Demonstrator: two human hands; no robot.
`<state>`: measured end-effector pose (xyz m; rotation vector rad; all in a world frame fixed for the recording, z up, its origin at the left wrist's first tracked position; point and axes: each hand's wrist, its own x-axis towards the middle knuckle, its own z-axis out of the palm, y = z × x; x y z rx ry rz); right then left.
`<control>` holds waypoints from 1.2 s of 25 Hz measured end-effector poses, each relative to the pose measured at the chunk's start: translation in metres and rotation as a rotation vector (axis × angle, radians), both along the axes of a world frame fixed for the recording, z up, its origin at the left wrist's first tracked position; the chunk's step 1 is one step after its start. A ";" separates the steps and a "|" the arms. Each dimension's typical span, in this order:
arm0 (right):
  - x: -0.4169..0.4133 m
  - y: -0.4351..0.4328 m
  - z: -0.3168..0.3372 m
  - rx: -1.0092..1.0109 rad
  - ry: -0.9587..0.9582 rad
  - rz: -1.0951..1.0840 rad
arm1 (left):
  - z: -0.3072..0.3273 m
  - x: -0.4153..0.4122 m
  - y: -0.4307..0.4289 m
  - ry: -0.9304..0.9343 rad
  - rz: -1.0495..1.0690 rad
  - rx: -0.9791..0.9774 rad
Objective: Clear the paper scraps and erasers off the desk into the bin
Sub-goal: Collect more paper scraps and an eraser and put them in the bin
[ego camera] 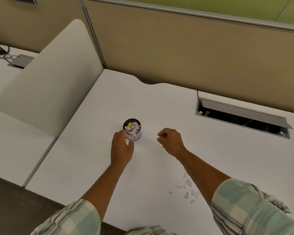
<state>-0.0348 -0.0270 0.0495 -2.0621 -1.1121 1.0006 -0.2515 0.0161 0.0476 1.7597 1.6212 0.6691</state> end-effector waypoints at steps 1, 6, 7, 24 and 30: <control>0.007 -0.013 -0.003 -0.007 0.000 -0.008 | -0.002 0.003 -0.012 0.003 0.001 -0.007; 0.052 -0.087 -0.017 -0.061 -0.037 -0.077 | -0.018 0.029 -0.071 0.006 -0.057 -0.150; 0.064 -0.104 -0.019 -0.077 -0.051 -0.105 | -0.022 0.035 -0.081 0.022 -0.083 -0.192; 0.193 -0.309 -0.058 -0.401 -0.226 -0.502 | -0.062 0.107 -0.182 0.382 -0.347 -0.517; 0.182 -0.304 -0.065 -0.385 -0.177 -0.475 | -0.065 0.136 -0.207 0.354 -0.354 -0.482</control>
